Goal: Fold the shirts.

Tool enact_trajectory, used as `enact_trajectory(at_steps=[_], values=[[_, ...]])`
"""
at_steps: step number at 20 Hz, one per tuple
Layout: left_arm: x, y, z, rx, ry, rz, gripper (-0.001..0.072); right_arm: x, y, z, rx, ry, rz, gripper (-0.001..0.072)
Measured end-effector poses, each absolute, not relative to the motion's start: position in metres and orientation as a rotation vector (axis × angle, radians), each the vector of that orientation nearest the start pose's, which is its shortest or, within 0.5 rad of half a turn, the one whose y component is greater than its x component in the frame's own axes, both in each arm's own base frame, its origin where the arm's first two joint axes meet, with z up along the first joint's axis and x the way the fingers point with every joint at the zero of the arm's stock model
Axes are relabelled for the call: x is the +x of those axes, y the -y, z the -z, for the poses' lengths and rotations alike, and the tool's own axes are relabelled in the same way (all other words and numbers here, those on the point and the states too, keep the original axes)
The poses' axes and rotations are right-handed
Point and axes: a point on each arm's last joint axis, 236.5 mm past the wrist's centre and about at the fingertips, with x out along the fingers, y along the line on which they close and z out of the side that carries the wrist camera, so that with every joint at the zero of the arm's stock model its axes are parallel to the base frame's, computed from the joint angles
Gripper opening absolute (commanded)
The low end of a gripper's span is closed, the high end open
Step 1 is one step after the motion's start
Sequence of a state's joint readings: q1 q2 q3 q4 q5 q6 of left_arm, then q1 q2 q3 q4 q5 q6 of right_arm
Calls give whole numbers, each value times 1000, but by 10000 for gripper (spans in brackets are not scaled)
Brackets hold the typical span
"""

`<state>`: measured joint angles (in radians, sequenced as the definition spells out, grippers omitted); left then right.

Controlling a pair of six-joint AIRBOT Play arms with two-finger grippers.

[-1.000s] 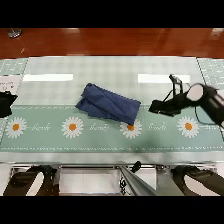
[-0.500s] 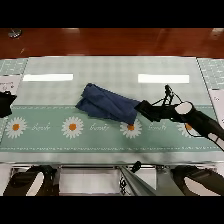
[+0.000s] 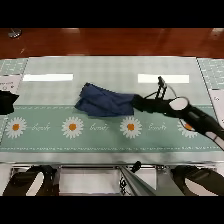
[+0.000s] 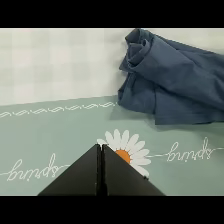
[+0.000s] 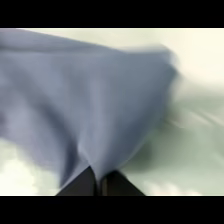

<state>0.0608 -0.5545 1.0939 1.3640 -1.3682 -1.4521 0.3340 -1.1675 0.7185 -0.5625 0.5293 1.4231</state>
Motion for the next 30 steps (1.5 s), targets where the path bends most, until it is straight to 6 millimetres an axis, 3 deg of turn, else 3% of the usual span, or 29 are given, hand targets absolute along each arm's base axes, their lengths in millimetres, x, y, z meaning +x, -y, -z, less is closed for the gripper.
enact_trajectory(at_steps=[3, 5, 7, 10, 15, 19, 26, 30], values=[[257, 32, -192, -42, -809, 161, 18, 378, -213, -106, 676, -841, -491, 36], [261, 32, -184, -49, -816, 159, 19, 377, -189, -162, 603, -792, -500, 36], [265, 32, -174, -57, -825, 159, 19, 371, -155, -199, 525, -782, -460, 36], [267, 33, -158, -70, -850, 161, 18, 359, -92, -225, 462, -808, -324, 36], [266, 34, -141, -72, -881, 166, 19, 322, 18, -218, 447, -923, -25, 36], [280, 32, -145, -59, -823, 163, 19, 262, 86, -192, 418, -1107, 203, 36], [320, 26, -145, -62, -747, 138, 18, 190, 147, -178, 383, -1269, 534, 36], [347, 19, -159, -42, -639, 117, 19, 146, 169, -156, 349, -1389, 714, 37]])
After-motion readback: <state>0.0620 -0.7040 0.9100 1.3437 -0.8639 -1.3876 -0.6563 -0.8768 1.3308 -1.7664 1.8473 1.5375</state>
